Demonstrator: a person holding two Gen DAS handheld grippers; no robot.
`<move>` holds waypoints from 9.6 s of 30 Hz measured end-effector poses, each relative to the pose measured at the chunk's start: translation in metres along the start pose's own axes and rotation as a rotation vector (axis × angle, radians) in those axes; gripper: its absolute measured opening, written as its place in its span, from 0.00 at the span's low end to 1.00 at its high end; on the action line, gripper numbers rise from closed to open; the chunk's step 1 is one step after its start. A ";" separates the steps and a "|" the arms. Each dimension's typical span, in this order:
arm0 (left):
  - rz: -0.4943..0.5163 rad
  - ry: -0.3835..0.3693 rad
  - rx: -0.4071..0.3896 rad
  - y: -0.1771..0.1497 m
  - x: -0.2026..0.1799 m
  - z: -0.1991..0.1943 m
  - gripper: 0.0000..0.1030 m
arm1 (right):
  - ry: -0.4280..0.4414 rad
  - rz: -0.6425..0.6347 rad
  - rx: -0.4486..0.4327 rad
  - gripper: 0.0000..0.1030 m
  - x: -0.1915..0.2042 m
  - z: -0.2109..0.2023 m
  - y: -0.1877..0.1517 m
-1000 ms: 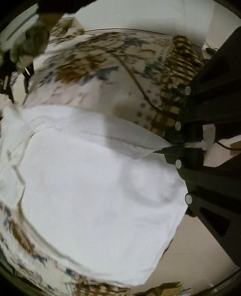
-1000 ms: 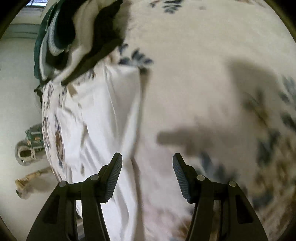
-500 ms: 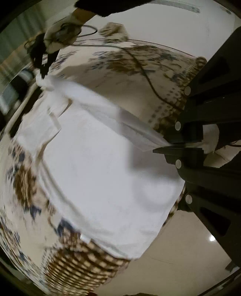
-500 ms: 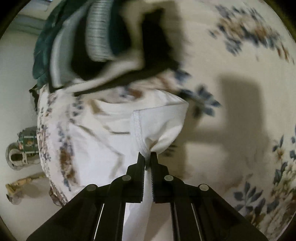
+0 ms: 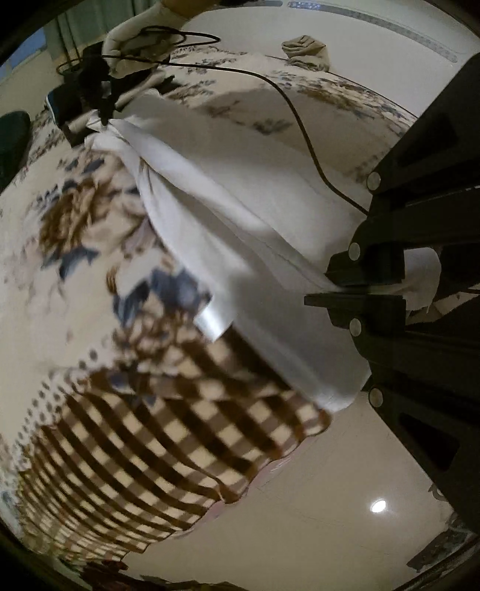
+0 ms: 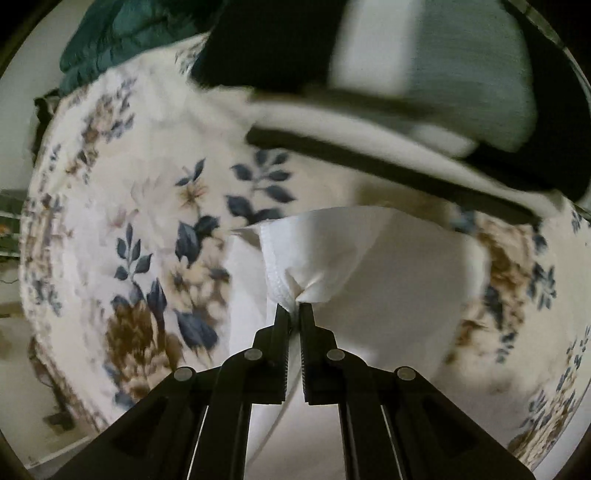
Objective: Fold small clothes
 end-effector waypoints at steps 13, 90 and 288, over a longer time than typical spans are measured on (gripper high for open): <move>0.053 0.050 0.175 0.004 0.065 0.030 0.43 | 0.175 0.070 0.037 0.57 -0.004 -0.025 -0.070; 0.366 -0.188 -0.061 0.124 -0.062 -0.021 0.62 | 0.563 0.384 -0.145 0.60 -0.108 -0.067 -0.406; 0.633 0.070 -0.712 0.322 -0.419 -0.253 1.00 | -0.346 0.245 -0.601 1.00 -0.099 -0.344 -0.079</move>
Point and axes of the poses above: each gripper's, at about its wrist camera, not at the fingertips, and z roughly the way its jaws point, x to its left, y to its top, the point moved 3 cm from there along z, roughly the way its jaws point, and after that the axes turned 14 degrees about y, right-handed, at the moved point
